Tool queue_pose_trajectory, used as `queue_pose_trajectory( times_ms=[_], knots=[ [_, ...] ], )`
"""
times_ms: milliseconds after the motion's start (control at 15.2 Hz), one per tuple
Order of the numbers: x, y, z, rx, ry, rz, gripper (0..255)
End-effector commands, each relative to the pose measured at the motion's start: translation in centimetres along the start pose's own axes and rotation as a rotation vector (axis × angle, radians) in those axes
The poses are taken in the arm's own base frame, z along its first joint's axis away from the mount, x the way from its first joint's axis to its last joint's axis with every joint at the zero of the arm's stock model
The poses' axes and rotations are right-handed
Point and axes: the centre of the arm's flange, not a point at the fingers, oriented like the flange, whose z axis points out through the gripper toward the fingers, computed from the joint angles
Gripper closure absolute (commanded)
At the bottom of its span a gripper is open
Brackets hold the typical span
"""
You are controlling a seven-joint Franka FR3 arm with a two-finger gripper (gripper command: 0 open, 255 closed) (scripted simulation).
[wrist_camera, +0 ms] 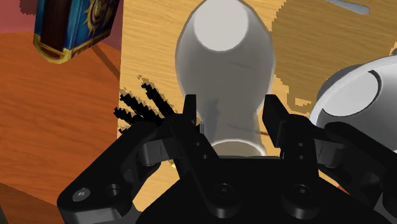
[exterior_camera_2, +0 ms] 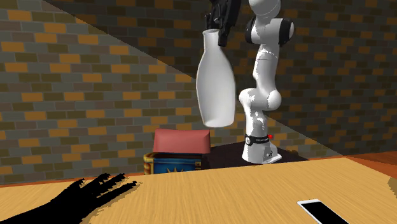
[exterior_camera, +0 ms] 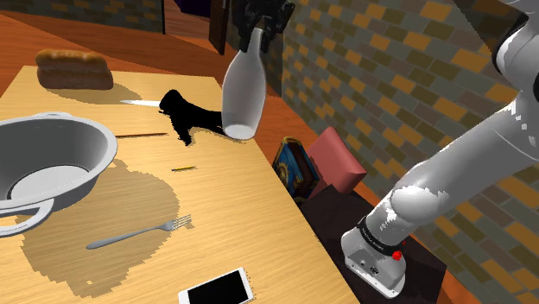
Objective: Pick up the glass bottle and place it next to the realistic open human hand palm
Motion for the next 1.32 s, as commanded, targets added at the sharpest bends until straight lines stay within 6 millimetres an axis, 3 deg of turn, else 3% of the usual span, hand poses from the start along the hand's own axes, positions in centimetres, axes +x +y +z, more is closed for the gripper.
queue_pose_trajectory(
  times_ms=[0,792,1254],
  knots=[
    [2.0,0.7,1.5,0.000,0.002,-0.001,255],
    [13.7,4.2,11.6,0.000,0.002,-0.001,255],
    [13.3,4.2,15.3,0.000,0.002,-0.001,255]
  ],
)
